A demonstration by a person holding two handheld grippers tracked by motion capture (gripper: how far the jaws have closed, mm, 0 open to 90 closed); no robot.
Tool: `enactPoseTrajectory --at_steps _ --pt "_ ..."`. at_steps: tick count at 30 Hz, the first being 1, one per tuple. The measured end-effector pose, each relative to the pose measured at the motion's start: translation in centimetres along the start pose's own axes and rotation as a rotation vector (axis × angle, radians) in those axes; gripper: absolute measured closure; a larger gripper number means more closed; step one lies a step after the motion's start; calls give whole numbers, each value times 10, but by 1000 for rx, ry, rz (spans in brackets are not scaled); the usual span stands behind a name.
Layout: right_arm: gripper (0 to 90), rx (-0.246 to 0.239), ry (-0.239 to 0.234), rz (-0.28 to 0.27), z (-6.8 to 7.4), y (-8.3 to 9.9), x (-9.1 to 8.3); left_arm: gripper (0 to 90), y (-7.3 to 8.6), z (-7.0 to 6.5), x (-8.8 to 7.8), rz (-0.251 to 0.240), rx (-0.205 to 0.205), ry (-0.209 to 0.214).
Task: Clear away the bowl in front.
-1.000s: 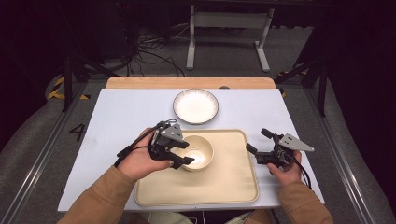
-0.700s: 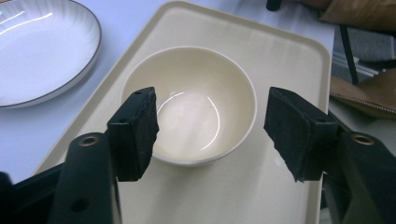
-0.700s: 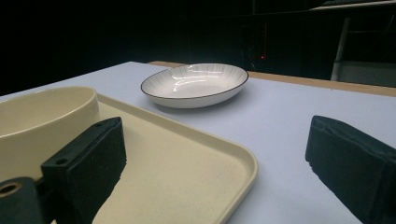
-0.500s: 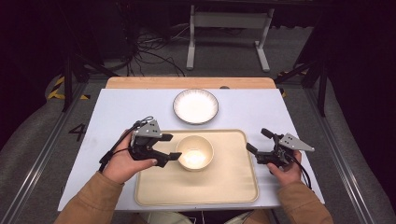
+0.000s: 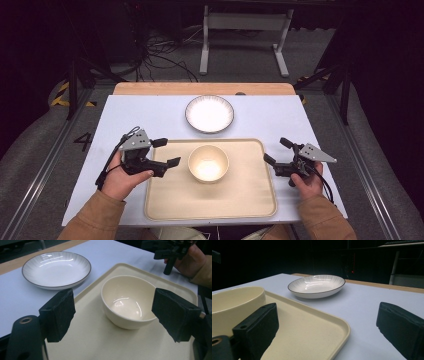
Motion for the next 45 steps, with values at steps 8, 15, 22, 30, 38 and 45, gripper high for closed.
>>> enactPoseTrajectory --at_steps 8,15,22,30,38,45 --pt "45 -9 0 -3 1 0 0 185 18 12 -7 -108 -33 -51" --pt "48 -18 0 -3 2 0 -1 163 40 25 -8 -132 -61 -119" --pt "49 -28 -6 -3 3 0 0 161 54 36 -9 -146 -90 -161" --pt "51 -37 -12 -6 4 0 -1 123 67 43 -6 -175 -108 -176" --pt "51 -41 -13 -8 4 0 -1 114 77 49 -5 -198 -119 -219" --pt "50 -42 -13 -8 4 0 -1 90 83 53 -8 -215 -102 -249"
Point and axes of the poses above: each handheld gripper's, and its own axes: x roughly forward along the jaws, y roughly out of its underside, z roughly to its left, the point moved 7 cm from there along x, roughly forward along the jaws, and after that the axes turned 7 degrees about z, right-handed, at the moved point
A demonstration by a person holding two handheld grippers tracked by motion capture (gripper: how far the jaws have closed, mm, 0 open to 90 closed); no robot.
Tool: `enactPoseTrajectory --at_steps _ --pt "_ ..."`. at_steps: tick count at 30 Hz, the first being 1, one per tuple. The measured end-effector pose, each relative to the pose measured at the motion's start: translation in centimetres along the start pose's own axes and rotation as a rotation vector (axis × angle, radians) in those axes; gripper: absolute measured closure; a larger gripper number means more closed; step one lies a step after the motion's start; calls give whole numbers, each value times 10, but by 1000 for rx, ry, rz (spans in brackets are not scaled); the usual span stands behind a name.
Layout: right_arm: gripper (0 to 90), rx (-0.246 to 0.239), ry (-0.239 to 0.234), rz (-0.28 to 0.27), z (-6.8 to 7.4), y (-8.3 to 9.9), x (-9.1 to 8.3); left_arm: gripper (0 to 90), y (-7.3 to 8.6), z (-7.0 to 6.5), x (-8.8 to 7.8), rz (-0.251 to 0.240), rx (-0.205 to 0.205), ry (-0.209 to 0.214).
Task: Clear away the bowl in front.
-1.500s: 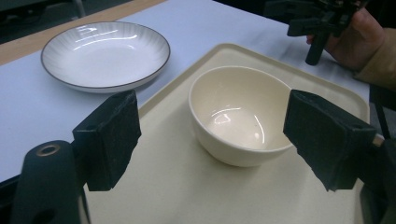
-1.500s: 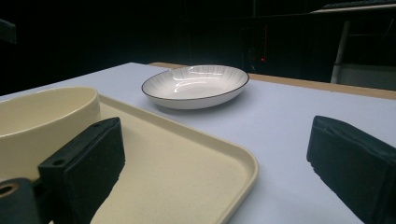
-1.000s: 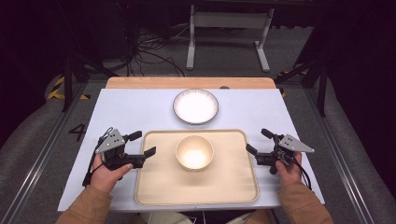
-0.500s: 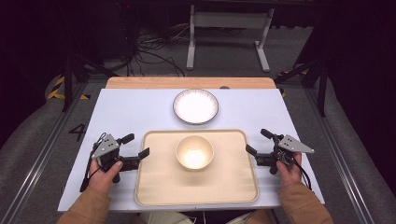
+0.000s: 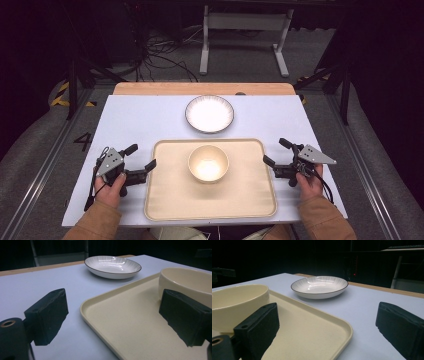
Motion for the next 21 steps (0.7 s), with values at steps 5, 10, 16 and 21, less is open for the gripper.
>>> enactPoseTrajectory --at_steps 5,10,16,21 --pt "50 -1 0 0 0 0 0 83 0 0 -1 -13 -1 12" --pt "50 -1 -1 0 0 0 0 48 1 -4 0 -5 38 16" --pt "50 0 -2 -1 0 0 0 23 1 -9 -2 -23 99 39" --pt "50 0 0 0 0 0 0 20 1 -9 -3 -31 89 41"
Point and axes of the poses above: each handheld gripper's, and its own axes: x roughly forward along the jaws, y roughly out of its underside, z roughly to its left, the point moved 7 cm from there along x, roughly forward along the jaws, and after that the axes turned 7 degrees about z, right-handed, at the moved point
